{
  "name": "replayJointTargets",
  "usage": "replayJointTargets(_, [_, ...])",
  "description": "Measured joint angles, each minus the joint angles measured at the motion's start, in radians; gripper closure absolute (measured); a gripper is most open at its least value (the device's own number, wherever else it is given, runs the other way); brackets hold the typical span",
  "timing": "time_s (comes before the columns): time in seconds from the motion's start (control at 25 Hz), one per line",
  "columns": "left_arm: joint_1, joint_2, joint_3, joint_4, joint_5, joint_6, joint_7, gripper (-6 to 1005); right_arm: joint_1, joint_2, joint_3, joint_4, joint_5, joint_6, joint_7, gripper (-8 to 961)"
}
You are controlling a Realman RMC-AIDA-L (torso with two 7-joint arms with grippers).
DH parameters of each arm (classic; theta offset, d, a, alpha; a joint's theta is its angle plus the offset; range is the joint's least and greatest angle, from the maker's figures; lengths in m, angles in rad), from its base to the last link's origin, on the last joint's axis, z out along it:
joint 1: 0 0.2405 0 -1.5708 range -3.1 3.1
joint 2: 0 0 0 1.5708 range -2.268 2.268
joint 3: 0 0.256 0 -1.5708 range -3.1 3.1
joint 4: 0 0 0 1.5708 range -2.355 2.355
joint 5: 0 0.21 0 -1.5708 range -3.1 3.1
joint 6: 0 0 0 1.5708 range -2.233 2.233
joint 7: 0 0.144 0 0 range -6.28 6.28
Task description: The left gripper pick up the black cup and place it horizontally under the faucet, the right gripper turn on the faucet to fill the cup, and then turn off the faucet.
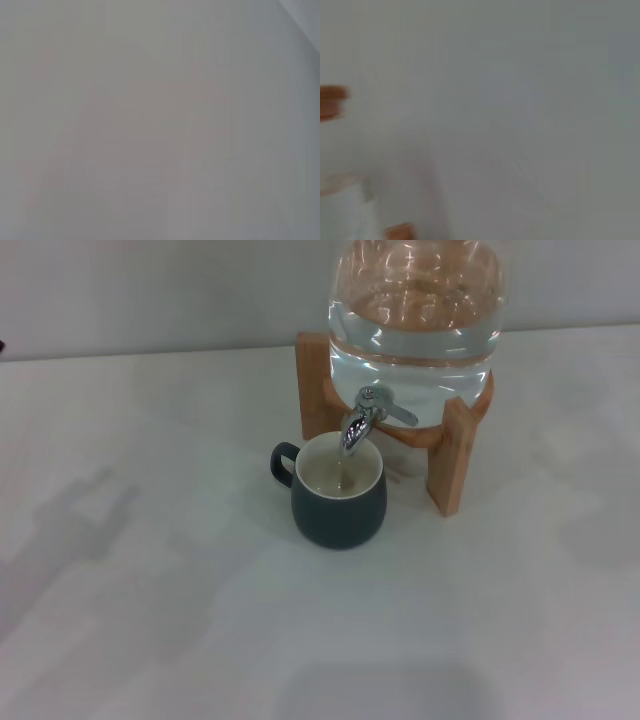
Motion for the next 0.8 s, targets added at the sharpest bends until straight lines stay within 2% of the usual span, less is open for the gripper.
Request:
replayJointTargets(0.28, [0.003,0.003,-0.003,0.01,-0.043,-0.002,-0.001,535,0.012,0.011,-0.114,-0.005,-0.063,0.097,0.009,114])
replayJointTargets(0.4, [0.011,0.005,-0.003,0.031,-0.068,-0.002,-0.005,535,0.018,0.024,-0.178,-0.008,-0.065,0.104,0.011,114])
replayJointTargets(0.56, [0.038,0.005,-0.003,0.073,-0.127,-0.015,-0.023,534,0.028,0.042,-0.249,-0.011,-0.066,0.108,0.011,114])
replayJointTargets(0.8, [0.093,0.006,-0.003,0.075,-0.2,-0.015,-0.027,534,0.049,0.046,-0.321,0.015,-0.059,0.107,0.006,114])
